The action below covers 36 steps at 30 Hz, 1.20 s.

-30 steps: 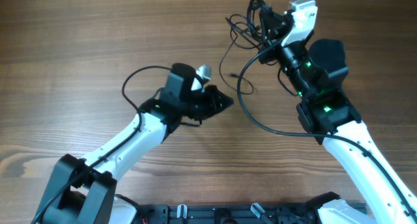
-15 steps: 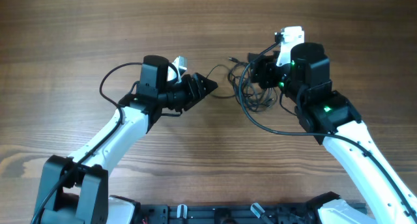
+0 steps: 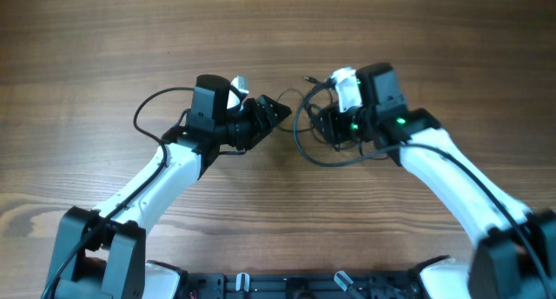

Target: Untangle cables

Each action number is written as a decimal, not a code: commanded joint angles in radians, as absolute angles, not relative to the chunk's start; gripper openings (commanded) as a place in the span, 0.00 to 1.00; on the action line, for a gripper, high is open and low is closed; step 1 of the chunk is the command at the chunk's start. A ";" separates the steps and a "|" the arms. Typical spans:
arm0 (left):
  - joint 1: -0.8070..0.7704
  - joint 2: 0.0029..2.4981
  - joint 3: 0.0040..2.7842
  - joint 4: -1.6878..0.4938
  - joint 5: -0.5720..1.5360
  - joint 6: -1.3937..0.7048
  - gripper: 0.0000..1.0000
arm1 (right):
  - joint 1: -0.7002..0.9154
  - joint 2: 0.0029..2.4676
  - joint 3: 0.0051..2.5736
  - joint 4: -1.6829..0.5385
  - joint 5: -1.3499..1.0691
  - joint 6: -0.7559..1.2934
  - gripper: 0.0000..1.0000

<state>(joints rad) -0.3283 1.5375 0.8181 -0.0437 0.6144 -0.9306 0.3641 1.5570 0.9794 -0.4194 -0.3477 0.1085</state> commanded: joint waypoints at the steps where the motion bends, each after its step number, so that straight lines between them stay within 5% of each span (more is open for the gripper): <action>1: -0.330 1.538 0.823 -0.043 0.580 -0.950 0.72 | 0.366 1.648 0.969 -0.432 -0.381 0.134 0.36; 9: -0.330 1.538 0.823 -0.060 0.545 -0.950 0.76 | 0.366 1.549 1.018 -0.441 -0.402 0.134 0.07; 11: -0.330 1.538 0.823 -0.080 0.540 -0.950 0.78 | 0.366 1.504 1.020 -0.461 -0.397 0.134 0.48; 12: -0.330 1.538 0.823 -0.089 0.538 -0.950 0.79 | 0.366 1.491 1.020 -0.480 -0.396 0.134 0.55; 25: -0.342 1.538 0.823 -0.125 0.525 -0.950 0.85 | 0.392 1.599 0.940 -0.490 -0.404 0.134 0.60; 26: -0.350 1.538 0.823 -0.125 0.525 -0.950 0.87 | 0.395 1.615 0.940 -0.453 -0.439 0.134 0.57; 30: -0.368 1.538 0.823 -0.134 0.525 -0.901 0.91 | 0.391 1.625 0.955 -0.300 -0.644 0.134 0.07; 36: -0.353 1.538 0.823 -0.186 0.553 -0.868 1.00 | 0.361 1.522 1.171 -0.398 -0.670 0.134 0.04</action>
